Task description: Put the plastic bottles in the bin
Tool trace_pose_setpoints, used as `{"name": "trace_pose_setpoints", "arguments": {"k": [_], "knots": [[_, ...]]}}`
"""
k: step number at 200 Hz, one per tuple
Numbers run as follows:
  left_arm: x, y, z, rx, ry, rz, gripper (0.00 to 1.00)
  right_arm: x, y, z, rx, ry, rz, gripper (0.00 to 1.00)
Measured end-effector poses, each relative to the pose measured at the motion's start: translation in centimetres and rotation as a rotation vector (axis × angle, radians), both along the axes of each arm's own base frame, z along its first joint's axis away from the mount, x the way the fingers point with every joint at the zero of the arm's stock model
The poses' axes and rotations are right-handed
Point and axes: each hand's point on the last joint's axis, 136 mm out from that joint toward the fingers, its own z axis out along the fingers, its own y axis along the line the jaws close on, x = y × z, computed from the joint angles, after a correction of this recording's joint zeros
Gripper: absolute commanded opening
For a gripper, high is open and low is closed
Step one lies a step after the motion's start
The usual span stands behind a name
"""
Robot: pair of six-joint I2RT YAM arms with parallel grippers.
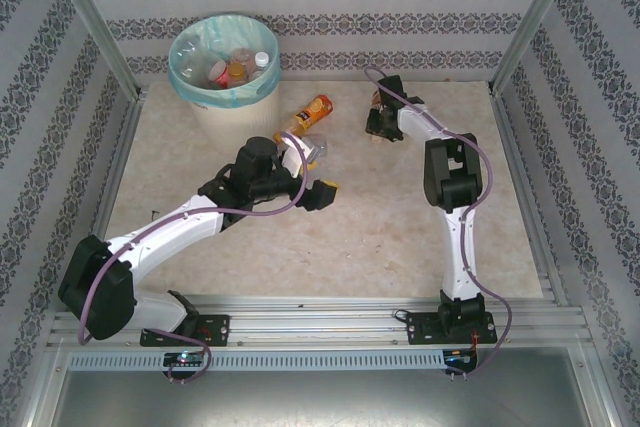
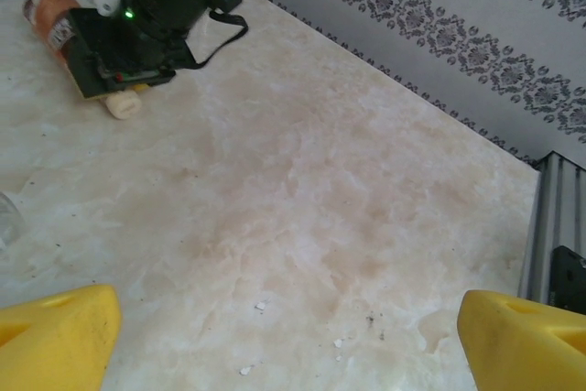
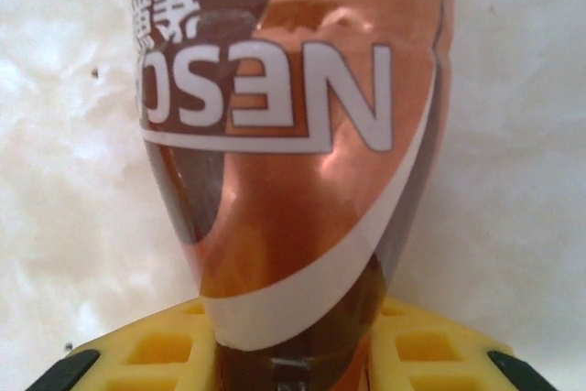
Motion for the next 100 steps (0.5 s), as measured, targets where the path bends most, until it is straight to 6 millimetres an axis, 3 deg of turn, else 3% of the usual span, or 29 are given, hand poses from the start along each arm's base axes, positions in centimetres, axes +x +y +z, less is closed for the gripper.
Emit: {"name": "trace_pose_setpoints", "arguments": {"k": [17,39,73,100], "knots": [[0.8,-0.1,1.0,-0.016,-0.003,0.023,0.96,-1.5,-0.2,0.3,0.011,0.006,0.010,0.25],[2.6,-0.4,3.2,-0.058,-0.015,0.064,0.96,-4.8,-0.4,1.9,0.032,0.009,0.025,0.25],[5.5,0.2,6.4,-0.136,-0.036,0.128,0.95,-9.6,0.0,7.5,0.112,-0.097,0.063,0.25],[8.6,1.9,7.7,-0.225,0.017,0.194,0.92,-13.3,1.8,11.8,0.212,-0.208,0.131,0.26]]}}
